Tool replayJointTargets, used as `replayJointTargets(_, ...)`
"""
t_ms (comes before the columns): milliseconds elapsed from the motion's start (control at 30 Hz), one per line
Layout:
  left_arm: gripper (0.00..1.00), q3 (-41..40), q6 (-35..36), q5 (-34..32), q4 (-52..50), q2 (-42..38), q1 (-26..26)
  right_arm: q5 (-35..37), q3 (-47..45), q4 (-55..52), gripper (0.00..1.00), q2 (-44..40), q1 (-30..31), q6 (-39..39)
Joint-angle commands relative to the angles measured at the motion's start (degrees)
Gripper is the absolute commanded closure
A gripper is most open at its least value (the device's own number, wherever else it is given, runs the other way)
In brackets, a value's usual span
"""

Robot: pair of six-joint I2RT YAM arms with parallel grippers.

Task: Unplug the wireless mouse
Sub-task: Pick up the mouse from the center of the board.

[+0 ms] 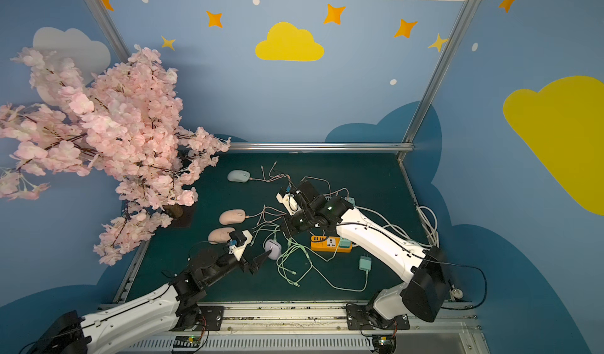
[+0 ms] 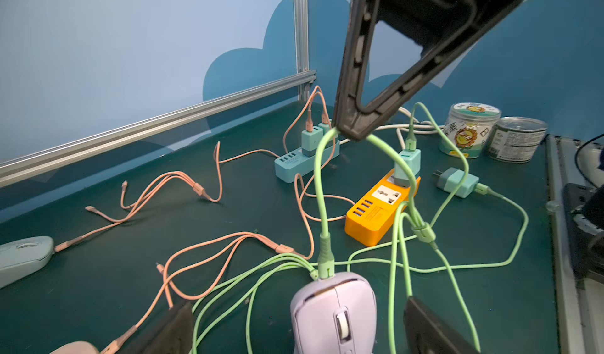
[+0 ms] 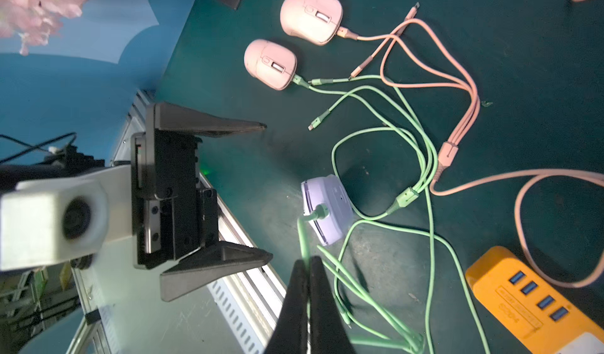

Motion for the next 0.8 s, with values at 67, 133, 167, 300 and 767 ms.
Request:
replayJointTargets(67,0.00,2.0,0.7,-3.9,-2.6,-0.3,-0.2,3.6,-0.4,3.4,1.00,-3.7,0.2,10.0)
replayJointTargets(133,0.00,2.1,0.2,-4.1,-2.9,-0.3,-0.2,3.1,0.0,3.2,1.00,-4.2,0.3,10.9)
replayJointTargets(167,0.00,2.1,0.1,-4.0,-2.9,-0.2,-0.2,2.7,0.3,3.1,1.00,-4.3,0.4,11.2)
replayJointTargets(300,0.00,3.0,-0.2,-2.9,-2.5,1.7,-0.2,0.9,1.0,3.9,1.00,-4.5,1.1,12.3)
replayJointTargets(767,0.06,7.3,-3.3,1.9,6.5,16.7,-0.3,-3.3,4.2,4.9,1.00,-5.3,3.5,13.4)
